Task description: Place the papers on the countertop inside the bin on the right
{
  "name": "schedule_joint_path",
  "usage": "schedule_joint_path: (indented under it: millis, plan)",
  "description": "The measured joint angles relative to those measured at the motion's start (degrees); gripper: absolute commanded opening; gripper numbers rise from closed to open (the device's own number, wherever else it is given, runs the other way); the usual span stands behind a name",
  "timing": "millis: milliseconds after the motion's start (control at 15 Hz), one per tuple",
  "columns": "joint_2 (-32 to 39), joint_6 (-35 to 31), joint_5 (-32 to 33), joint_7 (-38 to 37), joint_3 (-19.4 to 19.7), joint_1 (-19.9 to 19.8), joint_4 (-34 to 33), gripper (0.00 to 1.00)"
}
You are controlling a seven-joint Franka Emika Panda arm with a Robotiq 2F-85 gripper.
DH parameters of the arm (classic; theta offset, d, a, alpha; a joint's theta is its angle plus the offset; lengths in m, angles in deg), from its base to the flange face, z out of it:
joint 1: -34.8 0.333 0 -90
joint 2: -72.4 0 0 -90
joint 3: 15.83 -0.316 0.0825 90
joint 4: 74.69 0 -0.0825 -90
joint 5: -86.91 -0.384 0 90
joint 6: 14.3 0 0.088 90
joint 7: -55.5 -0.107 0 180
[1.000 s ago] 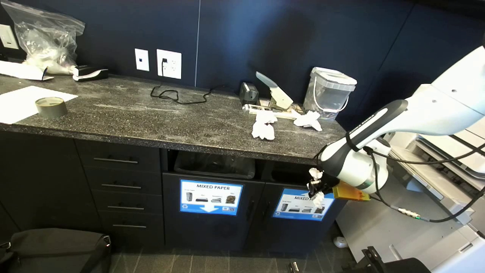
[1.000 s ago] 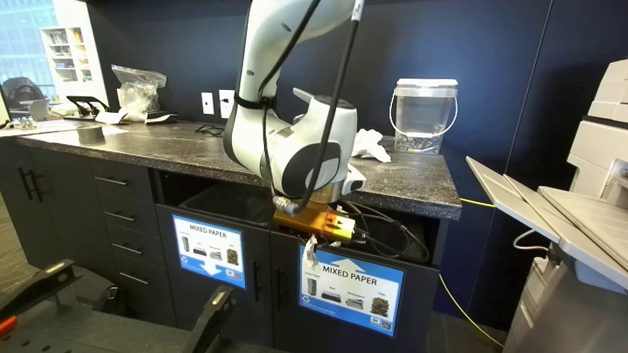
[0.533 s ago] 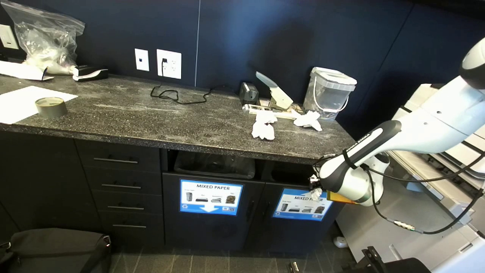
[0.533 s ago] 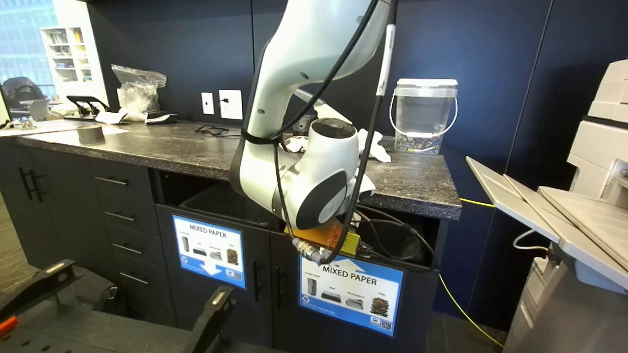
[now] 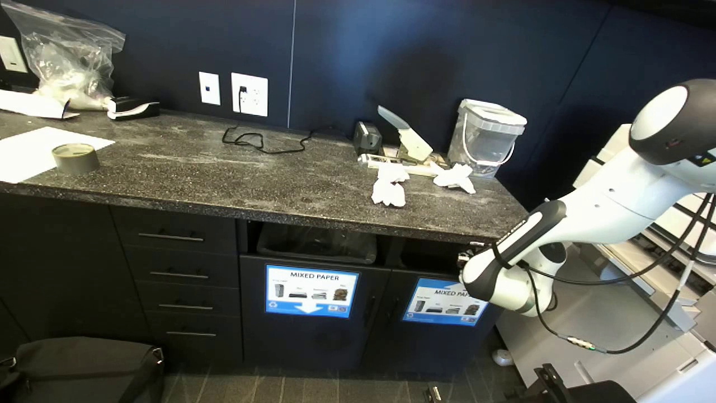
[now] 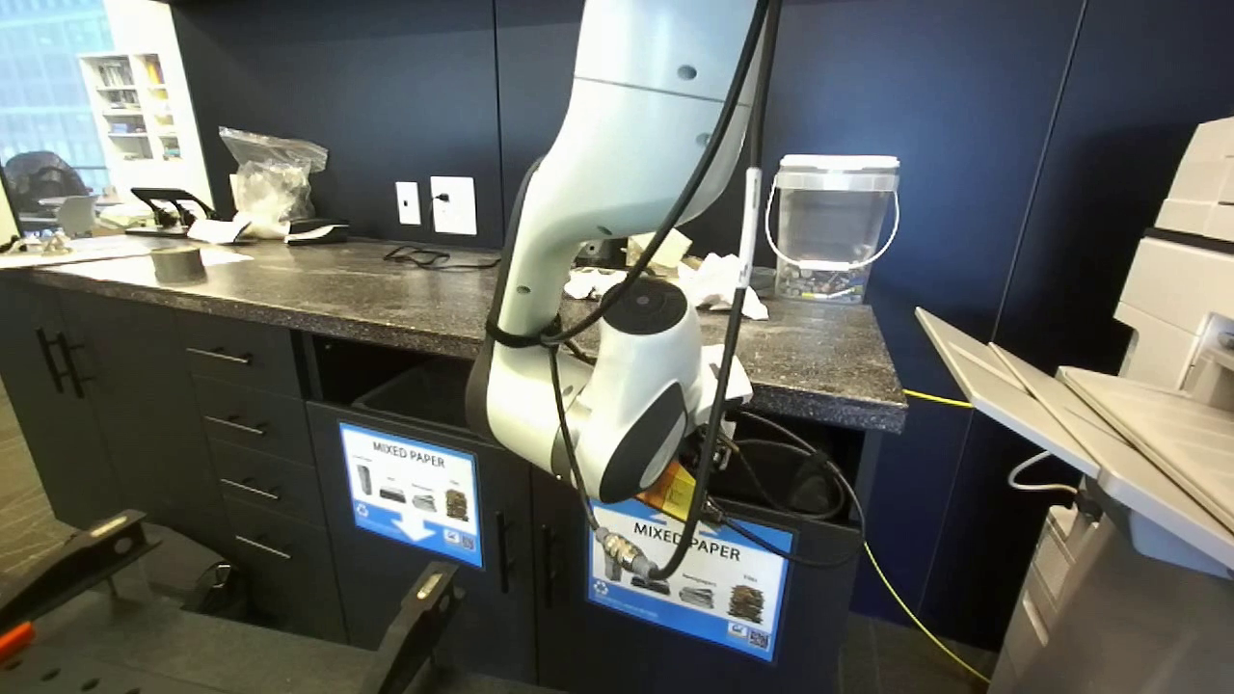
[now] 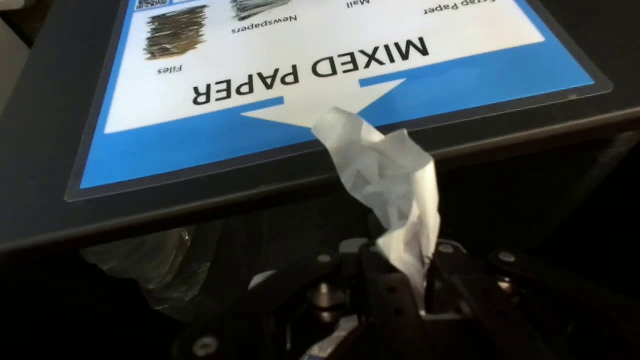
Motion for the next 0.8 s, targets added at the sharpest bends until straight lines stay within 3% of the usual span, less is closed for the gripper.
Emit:
schedule_joint_path:
  millis: [267, 800]
  plan:
    - [4.8, -6.4, 0.0, -6.2, 2.2, 2.1, -4.0, 0.12]
    - [10.5, -7.2, 0.0, -11.6, 3.0, 5.4, -14.8, 0.12]
